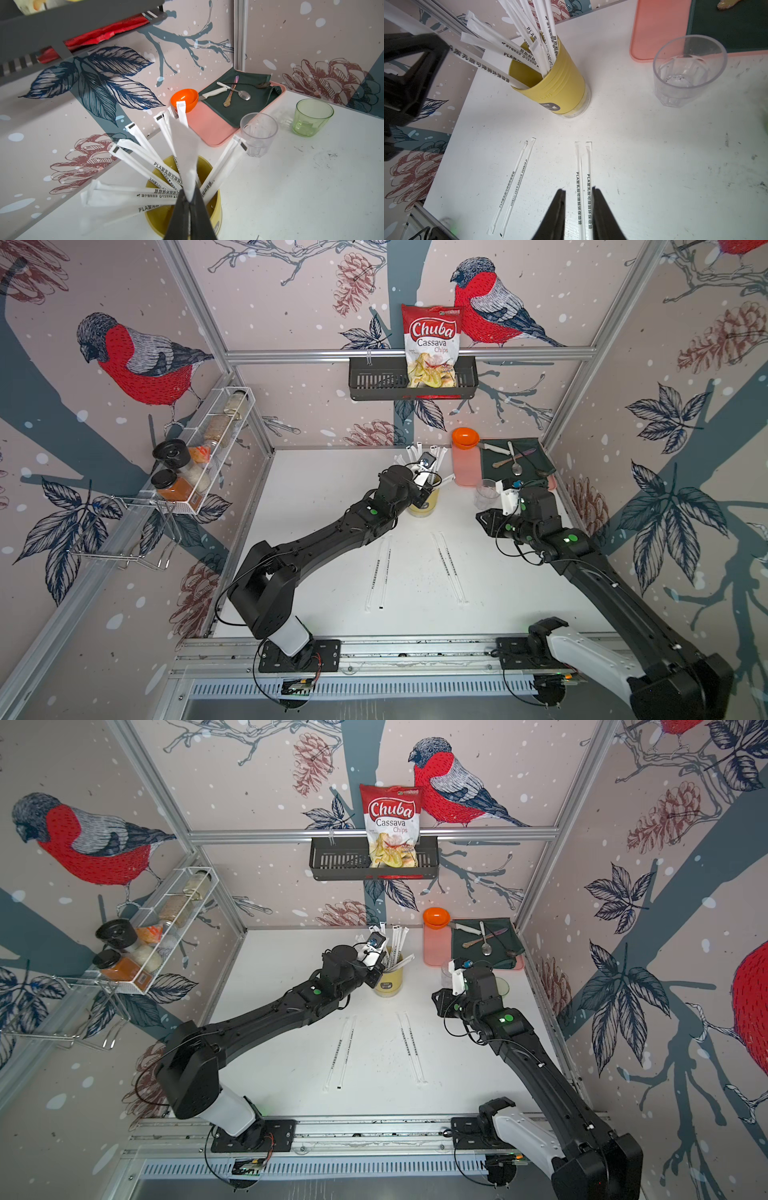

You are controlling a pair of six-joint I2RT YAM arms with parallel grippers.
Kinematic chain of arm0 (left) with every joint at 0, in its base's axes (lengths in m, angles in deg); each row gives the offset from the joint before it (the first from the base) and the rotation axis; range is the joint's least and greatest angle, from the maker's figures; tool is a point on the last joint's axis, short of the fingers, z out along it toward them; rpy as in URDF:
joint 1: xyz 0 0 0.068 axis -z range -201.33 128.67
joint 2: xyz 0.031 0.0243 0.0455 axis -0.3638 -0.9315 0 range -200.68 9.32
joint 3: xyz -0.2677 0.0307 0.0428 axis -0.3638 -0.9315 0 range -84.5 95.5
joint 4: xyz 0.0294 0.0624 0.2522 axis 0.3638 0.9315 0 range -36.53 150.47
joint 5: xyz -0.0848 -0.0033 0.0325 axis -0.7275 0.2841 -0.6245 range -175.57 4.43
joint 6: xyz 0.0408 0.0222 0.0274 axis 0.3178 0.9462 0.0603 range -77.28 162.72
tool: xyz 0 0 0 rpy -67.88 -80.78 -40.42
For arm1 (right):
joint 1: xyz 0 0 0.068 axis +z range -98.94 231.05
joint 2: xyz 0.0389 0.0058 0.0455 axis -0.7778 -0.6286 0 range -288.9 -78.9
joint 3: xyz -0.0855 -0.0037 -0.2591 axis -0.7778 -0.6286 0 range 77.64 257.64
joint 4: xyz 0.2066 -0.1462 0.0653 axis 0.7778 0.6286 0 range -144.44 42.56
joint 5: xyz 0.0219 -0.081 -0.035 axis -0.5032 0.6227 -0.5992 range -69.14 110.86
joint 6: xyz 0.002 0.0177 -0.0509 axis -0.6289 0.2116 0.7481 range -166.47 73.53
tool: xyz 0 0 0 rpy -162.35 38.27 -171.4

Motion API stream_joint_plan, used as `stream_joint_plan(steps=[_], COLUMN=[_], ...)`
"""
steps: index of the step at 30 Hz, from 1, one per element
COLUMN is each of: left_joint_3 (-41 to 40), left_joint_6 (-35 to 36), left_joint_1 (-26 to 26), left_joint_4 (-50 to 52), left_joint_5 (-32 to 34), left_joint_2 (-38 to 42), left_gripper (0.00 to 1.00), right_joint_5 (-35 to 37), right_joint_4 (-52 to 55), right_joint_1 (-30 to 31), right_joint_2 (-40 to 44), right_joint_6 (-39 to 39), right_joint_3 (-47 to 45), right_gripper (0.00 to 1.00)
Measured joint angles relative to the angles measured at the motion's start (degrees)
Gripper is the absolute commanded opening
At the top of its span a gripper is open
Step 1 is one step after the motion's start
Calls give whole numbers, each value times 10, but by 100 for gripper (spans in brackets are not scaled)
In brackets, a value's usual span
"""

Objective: Take the straws out of the storage container
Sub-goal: Pick up the straw from the container, then place the straw at the center of the board.

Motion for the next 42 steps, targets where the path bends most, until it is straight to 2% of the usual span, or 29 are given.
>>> stream_joint_plan(steps=[4, 10, 17, 22, 29, 37, 42], left_joint_3=[4, 37, 117, 141, -2, -81, -86], left_joint_6=[-23, -68, -150, -224, -292, -297, -282], left_joint_1=[0, 1, 1, -12, -97, -140, -164], left_joint_4=[16, 97, 299, 483, 636, 645, 619], left_joint_5=[0, 0, -12, -5, -87, -149, -167], left_joint_2=[47, 127, 209, 191, 161, 80, 32], left_gripper=[0, 0, 0, 0, 1, 2, 3], right_joint_5=[-3, -5, -16, -27, -39, -43, -45], right_joint_4=[0, -1, -12, -31, -49, -57, -66], right_joint_1=[2, 4, 9, 19, 34, 42, 43], right_joint_2=[7, 12, 12, 9, 9, 14, 16], right_joint_6=[0, -2, -4, -7, -17, -19, -19], right_joint_3=[0, 5, 7, -2, -20, -28, -37], right_gripper=[27, 27, 27, 27, 27, 27, 27])
